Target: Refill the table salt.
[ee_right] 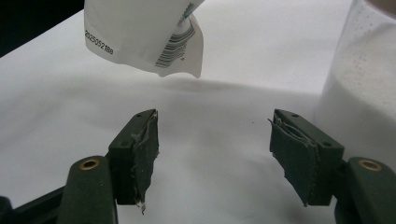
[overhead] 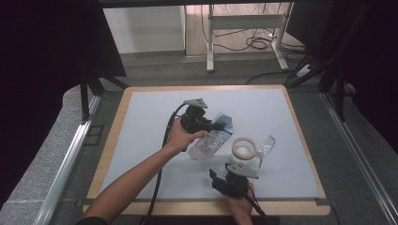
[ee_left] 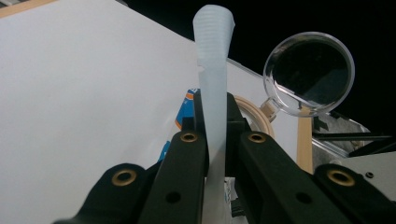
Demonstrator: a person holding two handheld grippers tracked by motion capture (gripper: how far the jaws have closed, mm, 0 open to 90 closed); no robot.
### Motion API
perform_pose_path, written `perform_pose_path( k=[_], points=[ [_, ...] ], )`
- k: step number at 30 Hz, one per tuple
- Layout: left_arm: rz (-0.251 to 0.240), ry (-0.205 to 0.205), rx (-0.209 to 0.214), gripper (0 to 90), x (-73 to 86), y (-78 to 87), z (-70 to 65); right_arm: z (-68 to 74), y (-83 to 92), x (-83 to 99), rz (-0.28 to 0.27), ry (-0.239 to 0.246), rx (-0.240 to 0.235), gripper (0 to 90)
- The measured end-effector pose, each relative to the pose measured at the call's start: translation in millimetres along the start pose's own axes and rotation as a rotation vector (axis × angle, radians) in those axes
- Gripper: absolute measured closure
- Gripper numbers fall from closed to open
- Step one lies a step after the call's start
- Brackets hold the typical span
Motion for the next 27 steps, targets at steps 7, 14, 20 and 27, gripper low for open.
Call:
perform_pose_path(
  k=[7, 14, 20, 27],
  points=[
    [-0.026, 0.014, -0.016, 90.0, 4.8, 8.6, 7.1, 1.1, -0.5, 0.5, 0.004, 0.001, -0.004, 33.5],
    [-0.064, 0.025, -0.03, 89.9, 8.7, 19.8, 15.2, 1.5, -0.7, 0.7, 0.003, 0.003, -0.006, 33.5],
    [-0.092, 0.043, -0.055, 90.0, 14.6, 30.5, 26.2, 1.5, -0.6, 0.3, 0.002, -0.001, -0.008, 33.5],
    [-0.128, 0.061, -0.083, 90.0, 20.7, 43.7, 36.4, 1.9, -1.4, 0.7, 0.003, 0.0, -0.009, 33.5]
  ],
)
Point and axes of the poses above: each handheld gripper's, and its own axes: y roughly backward along the jaws, x roughly out of its underside, z roughly to its left, the point moved 3 cm from there along -y, roughly forward along the jaws, and after that the axes turned 4 degrees about x, right-handed, at the moved point
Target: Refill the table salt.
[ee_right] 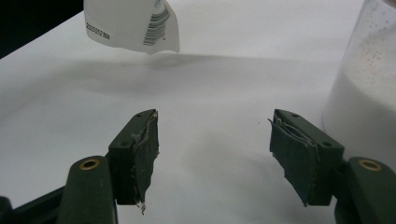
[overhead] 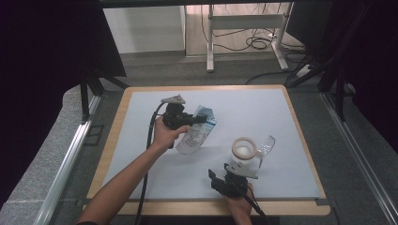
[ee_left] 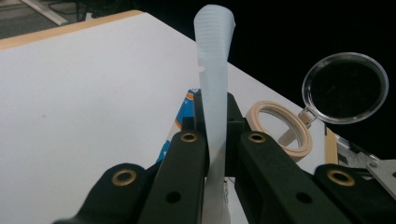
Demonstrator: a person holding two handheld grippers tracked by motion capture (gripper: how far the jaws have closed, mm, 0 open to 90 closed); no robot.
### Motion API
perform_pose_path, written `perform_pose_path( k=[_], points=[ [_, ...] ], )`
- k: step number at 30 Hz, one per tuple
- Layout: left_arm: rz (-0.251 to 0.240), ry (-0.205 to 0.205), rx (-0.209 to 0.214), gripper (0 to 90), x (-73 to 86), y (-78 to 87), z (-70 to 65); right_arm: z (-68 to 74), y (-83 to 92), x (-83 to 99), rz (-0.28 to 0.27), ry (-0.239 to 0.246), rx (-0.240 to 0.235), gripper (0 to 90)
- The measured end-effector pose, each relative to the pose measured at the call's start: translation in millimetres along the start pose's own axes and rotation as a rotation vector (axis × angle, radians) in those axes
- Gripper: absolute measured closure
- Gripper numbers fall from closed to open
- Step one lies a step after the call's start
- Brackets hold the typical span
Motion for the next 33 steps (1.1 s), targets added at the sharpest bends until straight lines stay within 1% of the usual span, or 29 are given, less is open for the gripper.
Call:
perform_pose_path(
  k=[2, 10, 14, 16, 21, 23, 24, 25, 26, 29, 33],
  points=[
    [-0.007, -0.001, -0.015, 90.0, 0.9, 3.2, 2.6, -0.4, -0.4, 0.1, 0.0, 0.0, -0.001, 33.5],
    [-0.024, 0.009, -0.038, 90.0, 5.2, 13.1, 11.3, 1.6, -1.2, 0.7, 0.003, 0.0, -0.005, 33.5],
    [-0.042, 0.008, -0.055, 89.9, 5.2, 19.9, 15.7, 1.4, -1.4, 0.8, 0.0, 0.002, -0.007, 33.5],
    [-0.056, 0.015, -0.063, 90.0, 4.6, 23.6, 18.3, 1.3, -1.5, 0.9, -0.001, 0.002, -0.005, 33.5],
    [-0.091, 0.023, -0.095, 89.9, -1.1, 32.7, 26.9, 1.5, -1.8, 1.1, 0.003, -0.003, -0.009, 33.5],
    [-0.107, 0.022, -0.112, 89.9, -3.4, 37.3, 31.3, 2.0, -1.4, 1.2, 0.004, 0.0, -0.011, 33.5],
    [-0.108, 0.024, -0.118, 90.0, -4.1, 39.5, 33.8, 2.2, -1.4, 1.1, 0.002, -0.001, -0.01, 33.5],
    [-0.108, 0.026, -0.133, 89.9, -4.5, 41.6, 36.6, 2.4, -1.2, 1.0, 0.002, -0.003, -0.012, 33.4],
    [-0.113, 0.033, -0.148, 89.9, -4.8, 44.1, 40.3, 2.3, -1.2, 0.8, -0.001, -0.001, -0.011, 33.5],
    [-0.126, 0.05, -0.167, 89.9, -4.0, 50.2, 49.1, 2.5, -0.1, 0.0, -0.02, -0.001, -0.02, 33.5],
    [-0.151, 0.069, -0.2, 89.9, -1.3, 57.9, 62.3, 3.4, -0.2, 0.0, -0.02, 0.003, -0.029, 33.5]
  ],
)
Point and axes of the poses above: each handheld gripper's, and its own axes: y roughly backward along the jaws, x roughly out of its underside, z roughly to its left, the point moved 3 cm from there along -y, roughly forward along the jaws, and after that the axes turned 4 degrees about x, right-handed, at the moved point
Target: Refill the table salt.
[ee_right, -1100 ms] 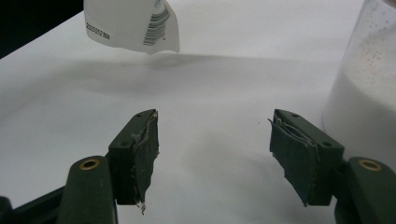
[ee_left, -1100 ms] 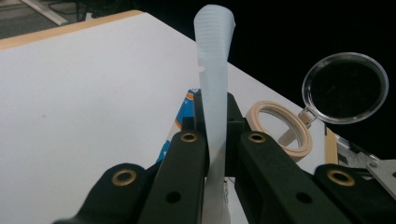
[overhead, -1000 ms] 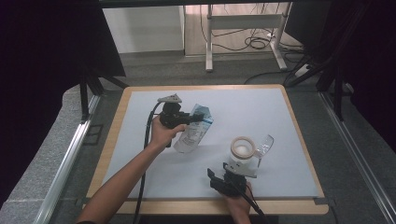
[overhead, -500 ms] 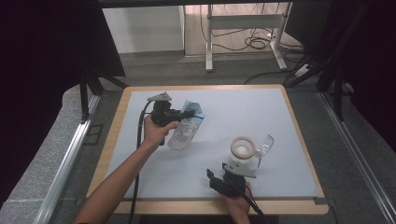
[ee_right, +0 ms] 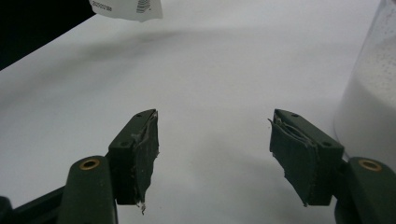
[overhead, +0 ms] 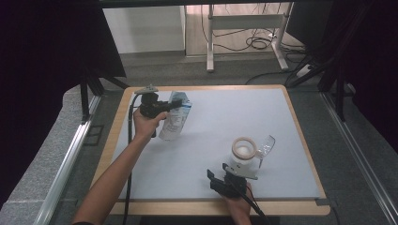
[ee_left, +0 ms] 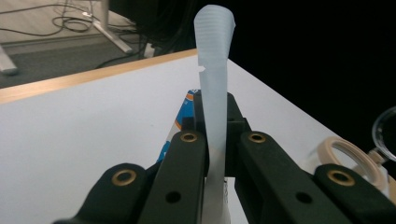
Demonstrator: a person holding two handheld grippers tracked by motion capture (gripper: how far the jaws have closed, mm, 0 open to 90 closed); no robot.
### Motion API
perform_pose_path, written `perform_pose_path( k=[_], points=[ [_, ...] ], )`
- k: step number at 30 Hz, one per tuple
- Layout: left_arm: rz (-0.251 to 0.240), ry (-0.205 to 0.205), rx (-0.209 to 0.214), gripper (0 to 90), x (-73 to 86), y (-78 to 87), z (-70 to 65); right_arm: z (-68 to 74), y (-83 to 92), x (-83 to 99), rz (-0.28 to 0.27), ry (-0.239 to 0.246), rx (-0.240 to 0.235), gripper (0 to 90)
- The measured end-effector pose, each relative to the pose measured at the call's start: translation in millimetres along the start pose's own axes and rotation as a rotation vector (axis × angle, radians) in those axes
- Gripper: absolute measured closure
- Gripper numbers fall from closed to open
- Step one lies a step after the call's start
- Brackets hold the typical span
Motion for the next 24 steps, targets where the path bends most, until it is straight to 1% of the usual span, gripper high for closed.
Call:
perform_pose_path(
  k=[4, 6, 9, 12, 15, 20, 22, 24],
  points=[
    [-0.015, 0.016, -0.024, 89.9, 1.5, 2.3, 10.1, 0.4, -0.5, 0.5, -0.003, -0.001, -0.002, 33.5],
    [-0.02, 0.008, -0.039, 89.9, 1.7, 3.0, 13.4, 0.9, -0.2, 0.3, -0.004, -0.001, -0.005, 33.5],
    [-0.042, 0.018, -0.052, 89.9, 2.4, 3.2, 18.1, 0.7, -0.4, 0.4, -0.004, -0.001, -0.005, 33.5],
    [-0.055, 0.013, -0.068, 89.8, 4.8, 2.1, 22.6, 0.6, -0.6, 0.5, -0.004, -0.001, -0.005, 33.5],
    [-0.064, 0.011, -0.077, 89.9, 7.8, 1.1, 25.6, 0.5, -0.4, 0.6, -0.002, 0.001, -0.006, 33.5],
    [-0.079, 0.013, -0.1, 89.8, 17.4, 0.4, 32.0, 0.1, 0.0, 0.2, -0.003, 0.0, -0.006, 33.5],
    [-0.094, 0.012, -0.096, 89.8, 20.3, 2.3, 33.2, 0.0, 0.1, 0.1, -0.004, -0.001, -0.006, 33.5],
    [-0.102, 0.006, -0.102, 89.8, 22.6, 5.4, 33.1, 0.2, 0.1, 0.1, -0.005, -0.001, -0.006, 33.5]
  ],
)
Point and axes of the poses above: each handheld gripper's, and its own axes: y roughly backward along the jaws, x roughly out of its underside, z roughly to its left, the point moved 3 cm from there along -y, roughly forward along the jaws, and after that the axes turned 4 degrees about x, right-handed, at the moved point
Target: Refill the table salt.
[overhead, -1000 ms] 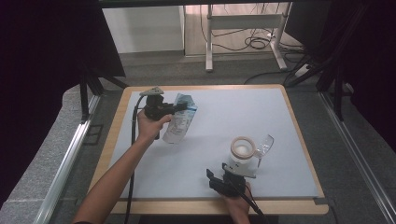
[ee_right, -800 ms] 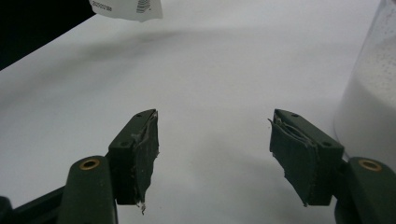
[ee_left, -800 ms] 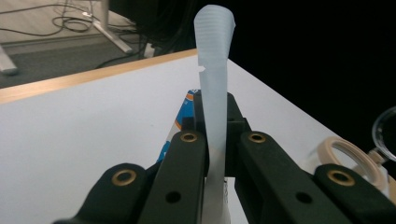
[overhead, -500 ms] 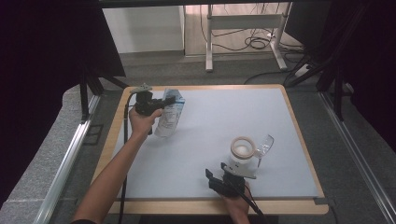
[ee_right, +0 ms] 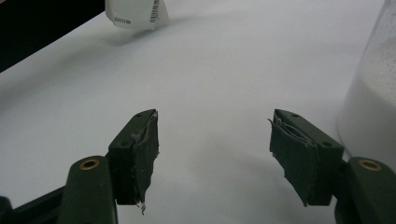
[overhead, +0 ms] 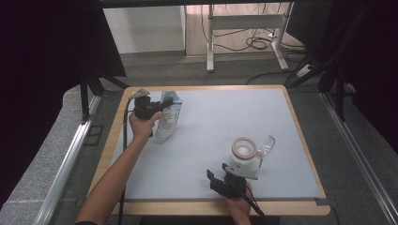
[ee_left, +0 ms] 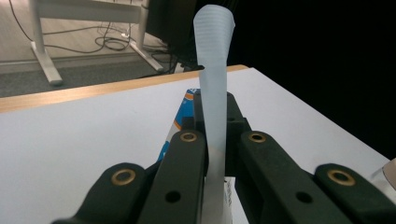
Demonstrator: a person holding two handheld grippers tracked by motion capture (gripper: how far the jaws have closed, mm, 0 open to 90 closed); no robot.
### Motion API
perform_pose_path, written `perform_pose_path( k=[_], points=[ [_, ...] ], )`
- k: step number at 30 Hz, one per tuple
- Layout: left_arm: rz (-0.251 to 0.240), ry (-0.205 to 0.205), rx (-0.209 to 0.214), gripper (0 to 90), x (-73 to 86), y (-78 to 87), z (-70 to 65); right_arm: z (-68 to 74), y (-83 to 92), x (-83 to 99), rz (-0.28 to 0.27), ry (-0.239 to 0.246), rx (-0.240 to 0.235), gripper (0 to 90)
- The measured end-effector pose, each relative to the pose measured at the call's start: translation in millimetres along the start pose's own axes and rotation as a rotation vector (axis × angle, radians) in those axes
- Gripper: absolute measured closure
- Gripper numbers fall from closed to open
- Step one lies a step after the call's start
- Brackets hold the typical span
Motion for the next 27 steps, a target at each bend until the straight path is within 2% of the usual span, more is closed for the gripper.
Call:
perform_pose_path(
  k=[7, 13, 21, 27],
  points=[
    [-0.005, -0.02, -0.018, 89.5, 8.2, 17.0, 0.0, 0.8, 0.1, -0.2, -0.001, 0.002, -0.001, 33.5],
    [-0.016, -0.017, -0.036, 89.1, 15.9, 34.0, 1.4, 0.3, 0.7, -1.2, -0.005, 0.001, -0.001, 33.5],
    [-0.022, -0.006, -0.022, 88.0, 27.6, 51.1, 0.4, 0.8, 1.7, -2.2, -0.009, 0.002, -0.003, 33.5],
    [-0.02, -0.012, -0.022, 86.6, 32.0, 54.6, 0.0, 1.1, 1.5, -2.6, -0.01, 0.004, -0.003, 33.4]
  ],
)
Point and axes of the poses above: each handheld gripper's, and its own axes: y roughly backward along the jaws, x roughly out of its underside, z roughly to its left, the point moved 3 cm from there along -y, roughly forward along the jaws, and after that the axes turned 4 degrees about x, right-handed, at the moved point
